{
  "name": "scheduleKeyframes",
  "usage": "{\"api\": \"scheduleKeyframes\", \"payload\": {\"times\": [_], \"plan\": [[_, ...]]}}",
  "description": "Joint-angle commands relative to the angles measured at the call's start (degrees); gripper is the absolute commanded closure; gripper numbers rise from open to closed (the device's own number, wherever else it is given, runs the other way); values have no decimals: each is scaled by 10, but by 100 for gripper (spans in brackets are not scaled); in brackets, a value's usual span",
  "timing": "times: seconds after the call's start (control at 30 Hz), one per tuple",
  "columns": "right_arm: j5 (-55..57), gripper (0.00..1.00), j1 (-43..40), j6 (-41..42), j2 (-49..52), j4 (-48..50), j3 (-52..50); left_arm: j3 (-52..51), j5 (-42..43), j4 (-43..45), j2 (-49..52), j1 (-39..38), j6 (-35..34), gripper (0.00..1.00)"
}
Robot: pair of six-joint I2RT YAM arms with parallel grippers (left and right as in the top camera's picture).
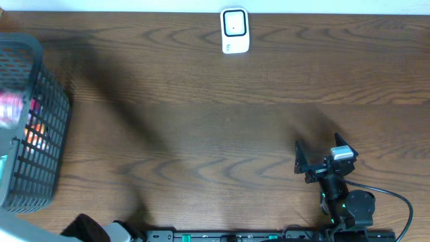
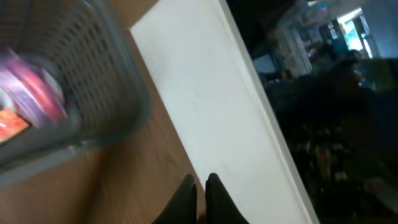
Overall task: Scan the item barcode
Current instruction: 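Grasp the purple snack package in the basket with the left gripper, then lift the purple package out of the basket with the left gripper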
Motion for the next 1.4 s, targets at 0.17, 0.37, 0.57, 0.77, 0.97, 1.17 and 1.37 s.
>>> {"api": "scheduleKeyframes", "payload": {"times": [0.17, 0.37, 0.57, 0.77, 0.97, 1.17, 1.37], "plan": [[-3, 1, -3, 4, -3, -2, -1, -13, -140, -26, 73, -11, -9, 31], [-3, 1, -3, 4, -3, -2, -1, -13, -296, -81, 167, -11, 14, 13], [-3, 1, -3, 4, -3, -2, -1, -13, -329, -125, 285, -13, 14, 2], [-3, 1, -3, 4, -3, -2, -1, -14, -330, -138, 410, -15, 9, 2], [-3, 1, -3, 4, -3, -2, -1, -14, -399, -166, 486, -14, -59, 2], [-3, 1, -3, 4, -3, -2, -1, -32, -393, -163, 500, -7, -47, 2], [-3, 1, -3, 4, -3, -2, -1, -45, -370, -164, 500, 9, -6, 2]]}}
